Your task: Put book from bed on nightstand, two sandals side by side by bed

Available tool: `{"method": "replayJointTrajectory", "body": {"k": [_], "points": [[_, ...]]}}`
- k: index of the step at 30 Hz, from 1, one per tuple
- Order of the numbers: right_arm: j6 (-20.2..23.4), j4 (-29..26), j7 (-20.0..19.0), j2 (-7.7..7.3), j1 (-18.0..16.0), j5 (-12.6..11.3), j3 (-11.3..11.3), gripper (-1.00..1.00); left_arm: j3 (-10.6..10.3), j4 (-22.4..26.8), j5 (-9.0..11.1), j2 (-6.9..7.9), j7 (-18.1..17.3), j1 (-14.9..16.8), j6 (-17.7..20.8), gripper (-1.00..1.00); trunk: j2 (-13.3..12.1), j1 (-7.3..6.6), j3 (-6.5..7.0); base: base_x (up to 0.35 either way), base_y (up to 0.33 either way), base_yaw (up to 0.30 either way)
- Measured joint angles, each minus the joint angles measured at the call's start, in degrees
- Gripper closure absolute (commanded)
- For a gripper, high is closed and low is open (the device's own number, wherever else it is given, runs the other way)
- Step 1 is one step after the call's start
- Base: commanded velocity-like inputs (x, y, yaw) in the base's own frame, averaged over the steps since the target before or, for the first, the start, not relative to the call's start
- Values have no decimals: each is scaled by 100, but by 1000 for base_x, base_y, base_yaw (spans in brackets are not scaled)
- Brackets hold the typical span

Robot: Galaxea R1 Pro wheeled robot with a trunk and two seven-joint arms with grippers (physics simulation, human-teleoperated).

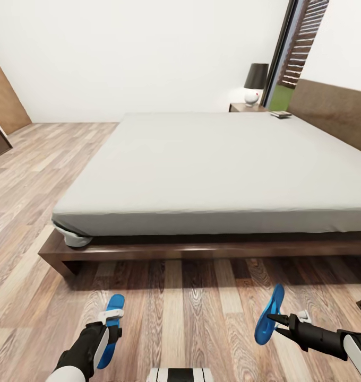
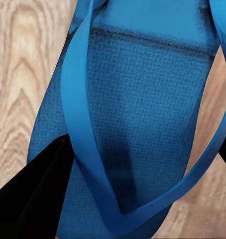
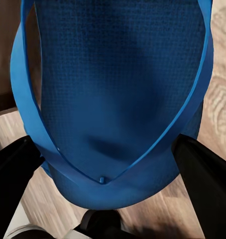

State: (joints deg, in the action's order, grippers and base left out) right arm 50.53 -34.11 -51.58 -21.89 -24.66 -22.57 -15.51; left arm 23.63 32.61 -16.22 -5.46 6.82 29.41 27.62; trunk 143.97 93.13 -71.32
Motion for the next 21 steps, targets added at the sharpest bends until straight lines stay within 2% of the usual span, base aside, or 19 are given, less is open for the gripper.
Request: {"method": "replayJointTrajectory", "body": {"k": [21], "points": [[1,0,0,0,0,7,0,100,-2,-1,-4,-2,31,0,-28,100,28,54,-466,0,0,0]]}}
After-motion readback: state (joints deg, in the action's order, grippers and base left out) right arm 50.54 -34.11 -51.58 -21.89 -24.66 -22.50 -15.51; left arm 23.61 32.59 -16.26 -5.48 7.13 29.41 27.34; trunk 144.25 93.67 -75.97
